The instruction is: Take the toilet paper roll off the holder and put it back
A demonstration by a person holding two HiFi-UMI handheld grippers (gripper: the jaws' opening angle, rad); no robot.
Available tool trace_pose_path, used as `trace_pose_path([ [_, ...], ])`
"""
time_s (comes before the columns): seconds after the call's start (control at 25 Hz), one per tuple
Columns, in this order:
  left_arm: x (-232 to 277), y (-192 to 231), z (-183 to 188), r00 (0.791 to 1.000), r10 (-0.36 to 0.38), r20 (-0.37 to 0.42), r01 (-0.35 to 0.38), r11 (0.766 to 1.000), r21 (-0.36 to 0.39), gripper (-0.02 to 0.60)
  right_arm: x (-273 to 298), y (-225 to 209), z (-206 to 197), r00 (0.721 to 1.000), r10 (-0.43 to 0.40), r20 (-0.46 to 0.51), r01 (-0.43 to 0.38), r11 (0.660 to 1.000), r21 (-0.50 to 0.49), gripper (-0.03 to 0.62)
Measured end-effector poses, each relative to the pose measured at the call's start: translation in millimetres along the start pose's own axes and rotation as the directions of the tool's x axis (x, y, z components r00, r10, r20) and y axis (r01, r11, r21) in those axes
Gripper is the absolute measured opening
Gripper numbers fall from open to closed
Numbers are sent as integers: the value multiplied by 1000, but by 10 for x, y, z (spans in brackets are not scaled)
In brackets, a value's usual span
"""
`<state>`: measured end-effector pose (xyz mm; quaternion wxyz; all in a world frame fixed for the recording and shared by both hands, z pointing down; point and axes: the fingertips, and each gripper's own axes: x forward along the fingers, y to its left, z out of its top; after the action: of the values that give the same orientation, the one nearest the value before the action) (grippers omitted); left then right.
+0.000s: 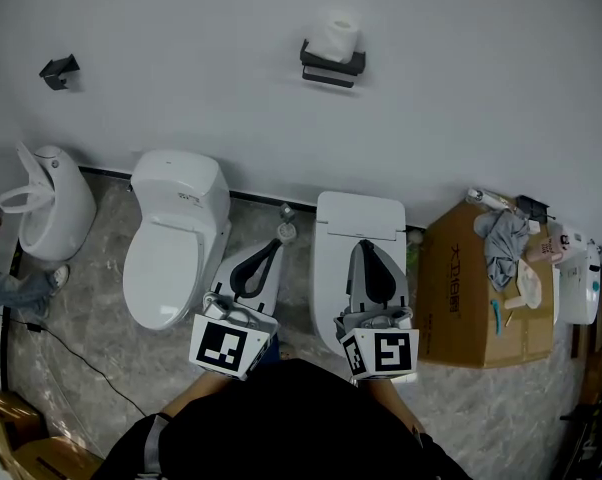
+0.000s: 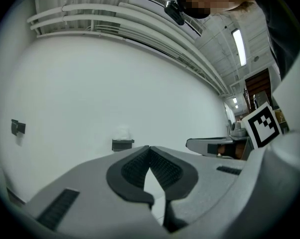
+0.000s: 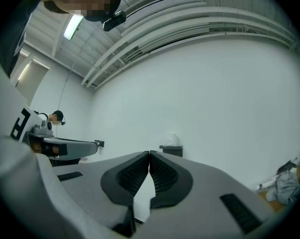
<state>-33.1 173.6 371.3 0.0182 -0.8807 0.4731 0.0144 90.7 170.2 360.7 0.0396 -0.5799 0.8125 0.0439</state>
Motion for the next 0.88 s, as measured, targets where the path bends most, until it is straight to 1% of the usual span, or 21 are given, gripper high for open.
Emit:
trace_pose_path([
  [0.28,444,317,-88,999,-10,-46,8,999,-38,6,500,-141,-112,1000,-19,-9,19,1000,4,23],
  [0.48,849,560,-41,998,-48,-39,46,998,-41,6,921,-268,-130,999,-42,-13,42,999,2,23],
  [0.68,1258,813,19,996,-87,-33,86,996,-35,6,1346,-414,-90,996,-88,-1,88,996,7,23],
  [0.8,1488,980,26,994,-107,-31,106,994,-37,6,1591,-466,-77,994,-105,4,105,994,-6,23],
  [0.88,1647,1082,70,992,-127,-9,127,992,-24,6,1740,-499,-71,994,-113,9,113,993,-24,23],
])
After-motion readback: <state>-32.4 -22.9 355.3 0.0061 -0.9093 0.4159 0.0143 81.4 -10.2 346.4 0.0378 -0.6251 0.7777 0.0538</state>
